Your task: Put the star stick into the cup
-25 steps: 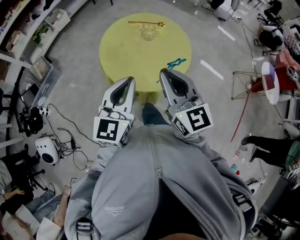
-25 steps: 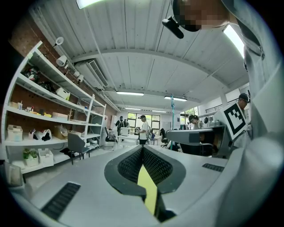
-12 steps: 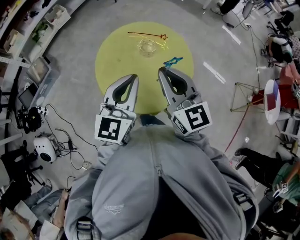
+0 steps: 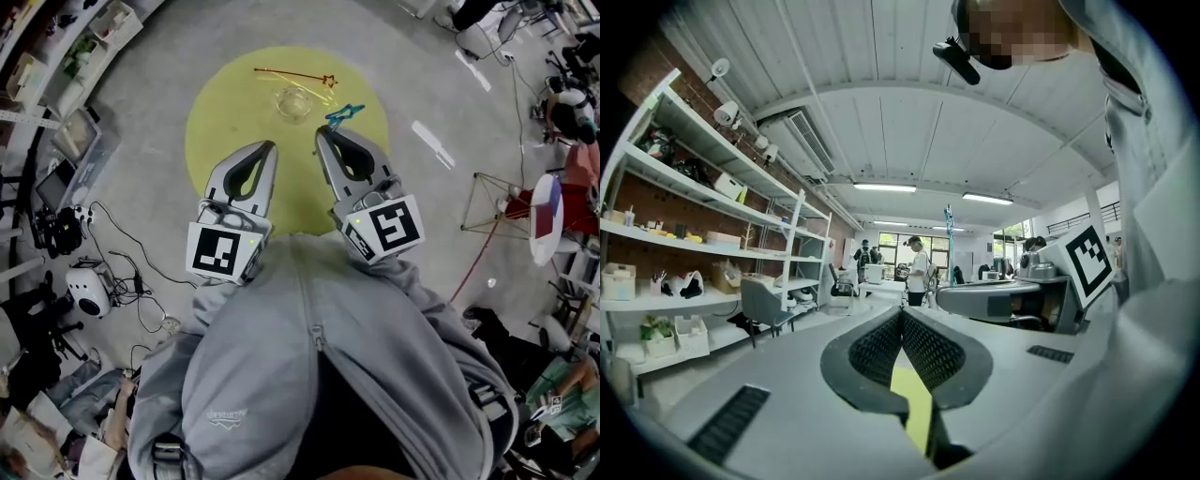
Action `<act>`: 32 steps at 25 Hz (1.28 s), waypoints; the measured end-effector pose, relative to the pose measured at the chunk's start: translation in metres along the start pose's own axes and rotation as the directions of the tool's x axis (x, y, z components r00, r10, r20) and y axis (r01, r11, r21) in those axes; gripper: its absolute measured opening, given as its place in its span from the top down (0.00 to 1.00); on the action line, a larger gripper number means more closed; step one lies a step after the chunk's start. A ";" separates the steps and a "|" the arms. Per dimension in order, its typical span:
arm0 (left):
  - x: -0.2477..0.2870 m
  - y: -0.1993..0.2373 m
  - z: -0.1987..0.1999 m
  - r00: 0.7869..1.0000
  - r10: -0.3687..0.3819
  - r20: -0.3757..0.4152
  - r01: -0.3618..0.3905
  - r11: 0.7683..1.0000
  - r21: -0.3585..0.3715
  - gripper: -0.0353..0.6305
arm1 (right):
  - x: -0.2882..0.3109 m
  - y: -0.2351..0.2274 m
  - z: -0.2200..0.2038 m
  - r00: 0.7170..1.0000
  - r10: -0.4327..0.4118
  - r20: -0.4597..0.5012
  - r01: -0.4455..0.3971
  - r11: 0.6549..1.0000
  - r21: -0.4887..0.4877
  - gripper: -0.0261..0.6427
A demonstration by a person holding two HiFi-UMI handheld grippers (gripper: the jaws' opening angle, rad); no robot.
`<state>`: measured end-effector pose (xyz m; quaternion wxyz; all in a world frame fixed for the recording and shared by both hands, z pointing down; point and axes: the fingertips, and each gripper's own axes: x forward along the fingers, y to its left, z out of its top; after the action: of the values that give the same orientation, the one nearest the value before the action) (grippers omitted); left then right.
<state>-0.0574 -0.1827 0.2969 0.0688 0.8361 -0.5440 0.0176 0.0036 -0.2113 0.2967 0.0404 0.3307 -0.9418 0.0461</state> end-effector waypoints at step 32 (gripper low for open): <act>0.080 0.051 -0.064 0.976 -0.185 -0.117 0.182 0.983 -0.038 0.92 | 0.086 -0.054 -0.042 0.992 -0.114 -0.056 0.117 0.991 0.058 0.90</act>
<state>-0.0680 -0.2671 0.3735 0.1139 0.8792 -0.4594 0.0543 -0.0274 -0.3018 0.3511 0.0575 0.3842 -0.9179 0.0810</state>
